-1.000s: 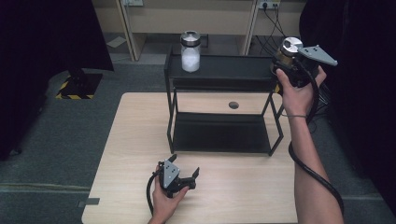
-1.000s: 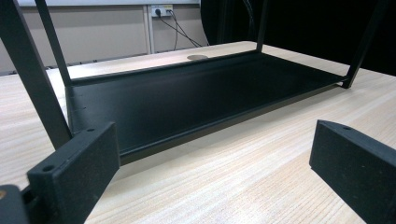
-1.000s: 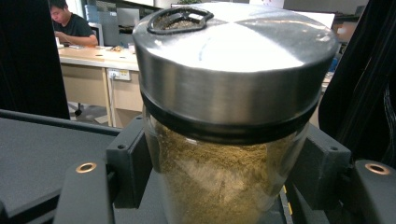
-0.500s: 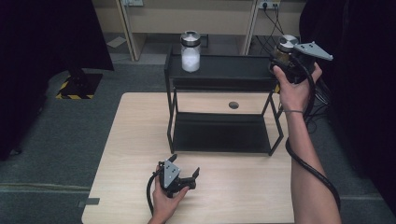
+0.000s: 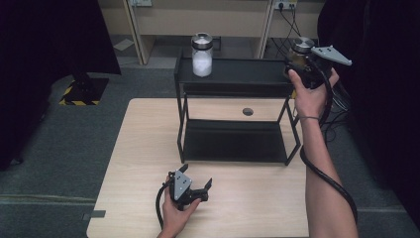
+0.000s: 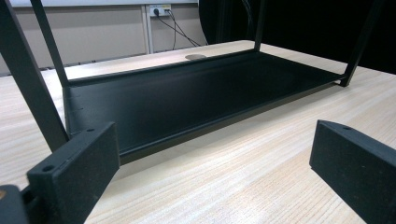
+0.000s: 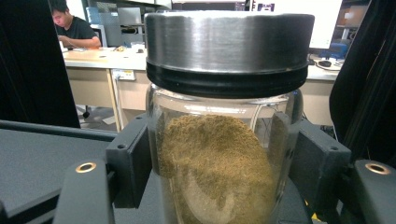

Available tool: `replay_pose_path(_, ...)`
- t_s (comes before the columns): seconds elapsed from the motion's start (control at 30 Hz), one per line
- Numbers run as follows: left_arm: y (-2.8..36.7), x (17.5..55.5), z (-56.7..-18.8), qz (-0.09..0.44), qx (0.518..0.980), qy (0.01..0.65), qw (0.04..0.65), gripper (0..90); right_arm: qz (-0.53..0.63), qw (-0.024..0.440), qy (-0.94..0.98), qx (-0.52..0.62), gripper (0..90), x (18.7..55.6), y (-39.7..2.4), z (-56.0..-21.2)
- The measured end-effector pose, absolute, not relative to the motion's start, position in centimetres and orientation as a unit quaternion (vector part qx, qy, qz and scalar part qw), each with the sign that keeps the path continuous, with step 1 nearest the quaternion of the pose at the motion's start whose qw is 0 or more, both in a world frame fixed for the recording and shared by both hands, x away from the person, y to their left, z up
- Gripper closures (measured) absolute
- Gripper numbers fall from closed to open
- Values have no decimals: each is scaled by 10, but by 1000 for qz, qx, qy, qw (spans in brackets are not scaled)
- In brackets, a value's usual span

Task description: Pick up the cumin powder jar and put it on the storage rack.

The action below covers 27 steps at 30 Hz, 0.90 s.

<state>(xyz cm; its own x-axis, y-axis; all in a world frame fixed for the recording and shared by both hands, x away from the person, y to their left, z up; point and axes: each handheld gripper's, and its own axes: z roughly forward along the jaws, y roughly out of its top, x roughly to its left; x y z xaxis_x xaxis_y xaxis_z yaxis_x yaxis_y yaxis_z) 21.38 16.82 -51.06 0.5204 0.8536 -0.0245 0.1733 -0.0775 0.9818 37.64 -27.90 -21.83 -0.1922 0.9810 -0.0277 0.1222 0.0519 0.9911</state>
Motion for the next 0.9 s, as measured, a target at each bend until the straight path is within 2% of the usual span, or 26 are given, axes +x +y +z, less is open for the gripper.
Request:
replay_pose_path(0.67, 168, 214, -511, 302, 668, 385, 561, 10, 515, 426, 582, 464, 305, 378, -280, -224)
replay_pose_path(0.73, 169, 214, -511, 301, 667, 386, 562, 9, 523, 422, 578, 464, 292, 378, -283, -227)
replay_pose_path(0.9, 169, 214, -511, 301, 667, 386, 562, 9, 537, 419, 571, 458, 195, 378, -287, -231)
